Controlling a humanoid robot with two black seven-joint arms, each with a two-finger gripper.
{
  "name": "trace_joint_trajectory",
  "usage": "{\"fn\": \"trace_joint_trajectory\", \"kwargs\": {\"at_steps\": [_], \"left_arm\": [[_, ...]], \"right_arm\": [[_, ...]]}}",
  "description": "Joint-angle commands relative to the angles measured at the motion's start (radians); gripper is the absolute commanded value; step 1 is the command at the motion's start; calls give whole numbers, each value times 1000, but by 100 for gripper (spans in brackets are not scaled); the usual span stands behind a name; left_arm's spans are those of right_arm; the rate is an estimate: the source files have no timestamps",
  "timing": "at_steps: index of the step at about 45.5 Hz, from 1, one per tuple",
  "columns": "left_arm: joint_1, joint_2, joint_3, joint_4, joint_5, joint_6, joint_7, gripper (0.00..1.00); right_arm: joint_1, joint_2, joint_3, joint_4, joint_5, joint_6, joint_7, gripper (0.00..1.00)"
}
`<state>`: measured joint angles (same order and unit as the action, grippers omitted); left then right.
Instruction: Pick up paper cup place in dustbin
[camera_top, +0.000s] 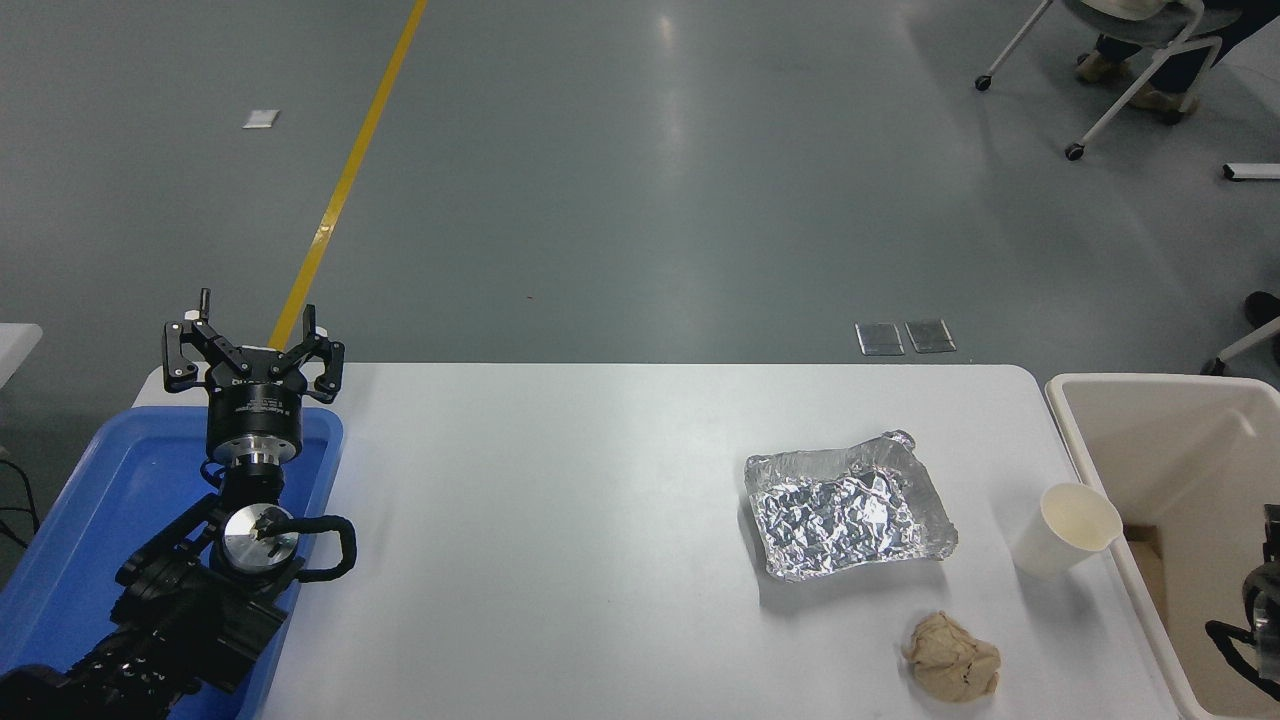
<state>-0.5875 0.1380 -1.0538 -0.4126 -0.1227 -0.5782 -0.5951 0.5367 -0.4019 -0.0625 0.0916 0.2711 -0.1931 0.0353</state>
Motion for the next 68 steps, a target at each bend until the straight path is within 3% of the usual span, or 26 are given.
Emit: {"fn": "trace_joint_trajectory", "kwargs": {"at_steps": [1, 45, 54, 60, 68], "left_arm": [[-3, -9, -2, 5, 3, 3, 0, 99], [-3, -3, 0, 5, 0, 1, -2, 99], [-2, -2, 0, 3, 0, 1, -2, 99], [-2, -2, 0, 5, 0, 1, -2, 99], [-3, -2, 1, 3, 0, 1, 0, 99]], "right_arm": [[0, 0, -2, -1, -1, 0, 0, 100], [63, -52, -16, 9, -12, 7, 0, 100], [187, -250, -29, 279, -10, 27, -8, 100], [339, -351, -195, 422, -7, 27, -8, 100], [643, -391, -667, 592, -9, 50, -2, 100]]}}
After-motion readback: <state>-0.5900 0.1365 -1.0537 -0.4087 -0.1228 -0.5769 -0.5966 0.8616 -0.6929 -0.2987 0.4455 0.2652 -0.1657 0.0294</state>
